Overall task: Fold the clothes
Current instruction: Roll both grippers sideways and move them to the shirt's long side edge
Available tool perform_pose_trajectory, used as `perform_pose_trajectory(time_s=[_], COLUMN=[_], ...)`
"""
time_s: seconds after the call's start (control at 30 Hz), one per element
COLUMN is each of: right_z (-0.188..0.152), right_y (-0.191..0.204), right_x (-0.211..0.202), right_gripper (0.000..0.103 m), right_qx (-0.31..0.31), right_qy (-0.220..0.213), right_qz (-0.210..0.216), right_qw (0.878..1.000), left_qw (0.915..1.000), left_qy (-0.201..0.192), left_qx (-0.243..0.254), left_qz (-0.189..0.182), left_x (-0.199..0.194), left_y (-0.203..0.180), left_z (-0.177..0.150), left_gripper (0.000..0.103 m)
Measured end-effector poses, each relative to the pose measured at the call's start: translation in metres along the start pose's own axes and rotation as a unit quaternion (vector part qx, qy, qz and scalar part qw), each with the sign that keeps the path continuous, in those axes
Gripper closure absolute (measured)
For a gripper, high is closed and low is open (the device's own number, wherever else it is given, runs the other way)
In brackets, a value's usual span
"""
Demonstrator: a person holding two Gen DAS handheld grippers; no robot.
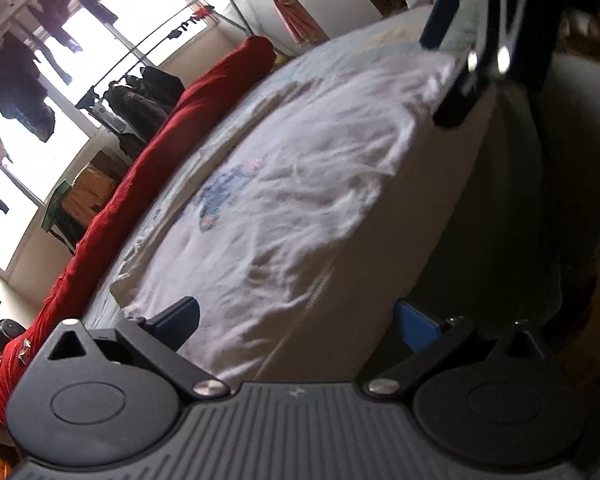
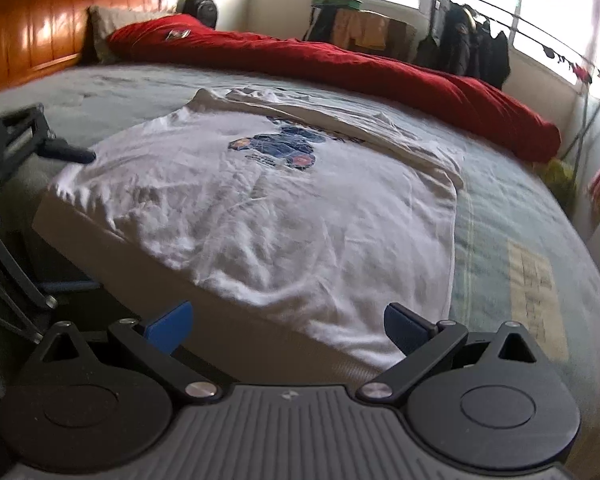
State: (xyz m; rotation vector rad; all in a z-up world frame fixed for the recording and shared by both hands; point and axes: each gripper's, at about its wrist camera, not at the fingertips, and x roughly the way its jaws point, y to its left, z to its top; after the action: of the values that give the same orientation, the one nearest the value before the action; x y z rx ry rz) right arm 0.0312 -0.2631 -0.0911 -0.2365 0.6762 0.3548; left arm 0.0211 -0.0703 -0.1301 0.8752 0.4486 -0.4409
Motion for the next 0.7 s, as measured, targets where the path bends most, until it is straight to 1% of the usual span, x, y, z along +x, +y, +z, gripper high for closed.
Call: perform_pose_trajectory(time_s=[0.13,0.23,0.3,0.37,0.47,0.6,0.7], right_z=[-0.007,-0.011,-0.012,-0.012,-0.011,-0.009,-0.006], right_y=[-0.010,-0.016,-0.018,-0.018,-0.018,-0.015,-0.008], right_x=[-0.007,-0.012,-0.015,-0.017,-0.020,-0.024,-0.029], right_gripper=[0.000,0.000,0.000,0.000,0.000,0.000,0.000], right_qx=[0.034,0.051,0.056,0.056,0.054,0.041,0.016], right_qy=[-0.001,-0.004,-0.006,-0.009,-0.014,-0.025,-0.041], right_qz=[-0.001,-0.004,-0.008,-0.012,-0.014,-0.006,0.013], right_qw=[0.999,0.999,0.998,0.998,0.998,0.999,0.999], left_qw=[0.9992,0.9961,0.9941,0.9914,0.9875,0.9887,0.9878], left_qy=[-0.003,-0.011,-0.021,-0.031,-0.042,-0.054,-0.065], left_qx=[0.041,0.083,0.103,0.121,0.133,0.117,0.113], left_qz=[0.003,0.026,0.026,0.041,0.073,0.077,0.085], left_x=[0.007,0.014,0.015,0.012,0.007,-0.004,-0.013], left_y=[-0.015,-0.029,-0.034,-0.039,-0.037,-0.027,-0.020], left_z=[0.000,0.001,0.003,0.004,0.006,0.011,0.015], left_gripper=[0.001,0.000,0.000,0.000,0.000,0.000,0.000])
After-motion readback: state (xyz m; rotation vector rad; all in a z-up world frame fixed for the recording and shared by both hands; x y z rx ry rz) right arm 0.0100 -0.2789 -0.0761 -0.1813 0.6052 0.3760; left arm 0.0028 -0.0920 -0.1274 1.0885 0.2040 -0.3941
